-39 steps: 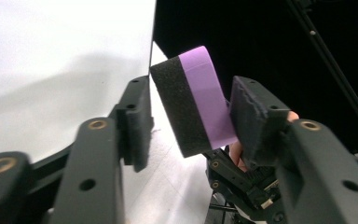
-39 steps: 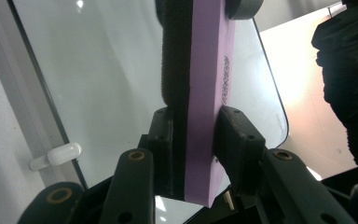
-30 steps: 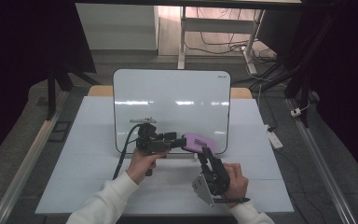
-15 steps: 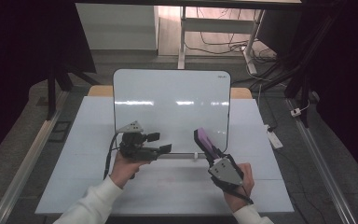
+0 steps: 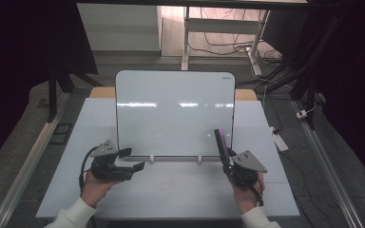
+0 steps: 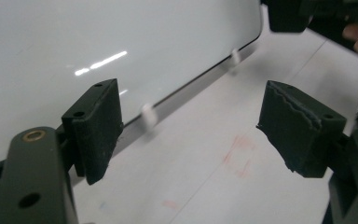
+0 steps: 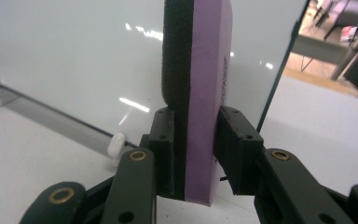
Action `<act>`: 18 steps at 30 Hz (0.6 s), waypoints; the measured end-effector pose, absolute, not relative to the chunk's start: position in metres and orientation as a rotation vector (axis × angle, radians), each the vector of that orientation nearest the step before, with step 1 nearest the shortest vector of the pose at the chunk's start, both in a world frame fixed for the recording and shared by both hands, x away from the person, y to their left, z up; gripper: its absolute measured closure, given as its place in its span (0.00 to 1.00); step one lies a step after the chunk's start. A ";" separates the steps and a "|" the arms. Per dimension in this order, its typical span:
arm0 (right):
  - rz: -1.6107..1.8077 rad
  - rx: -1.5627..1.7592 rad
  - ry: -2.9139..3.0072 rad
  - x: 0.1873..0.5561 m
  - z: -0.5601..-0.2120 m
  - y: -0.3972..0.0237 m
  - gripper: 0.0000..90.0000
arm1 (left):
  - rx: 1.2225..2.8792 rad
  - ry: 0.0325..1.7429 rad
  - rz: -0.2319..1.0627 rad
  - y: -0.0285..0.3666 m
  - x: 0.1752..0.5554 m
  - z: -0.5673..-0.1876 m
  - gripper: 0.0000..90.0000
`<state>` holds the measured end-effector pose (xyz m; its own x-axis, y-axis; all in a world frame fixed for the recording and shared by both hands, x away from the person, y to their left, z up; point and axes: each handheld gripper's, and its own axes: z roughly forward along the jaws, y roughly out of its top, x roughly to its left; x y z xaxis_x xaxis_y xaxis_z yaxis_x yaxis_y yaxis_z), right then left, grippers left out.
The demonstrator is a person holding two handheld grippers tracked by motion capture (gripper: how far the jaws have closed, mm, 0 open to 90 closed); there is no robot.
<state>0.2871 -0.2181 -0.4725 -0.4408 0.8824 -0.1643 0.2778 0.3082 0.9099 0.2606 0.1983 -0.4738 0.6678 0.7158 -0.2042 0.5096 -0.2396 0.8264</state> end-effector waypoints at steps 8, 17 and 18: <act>1.185 1.144 1.889 0.308 -0.481 -0.223 0.74 | 1.928 1.016 0.327 0.222 0.246 -0.487 0.25; 1.219 1.183 1.854 0.316 -0.485 -0.227 0.72 | 1.910 1.059 0.334 0.233 0.244 -0.492 0.25; 1.219 1.180 1.854 0.316 -0.485 -0.227 0.72 | 1.914 1.060 0.338 0.233 0.244 -0.492 0.25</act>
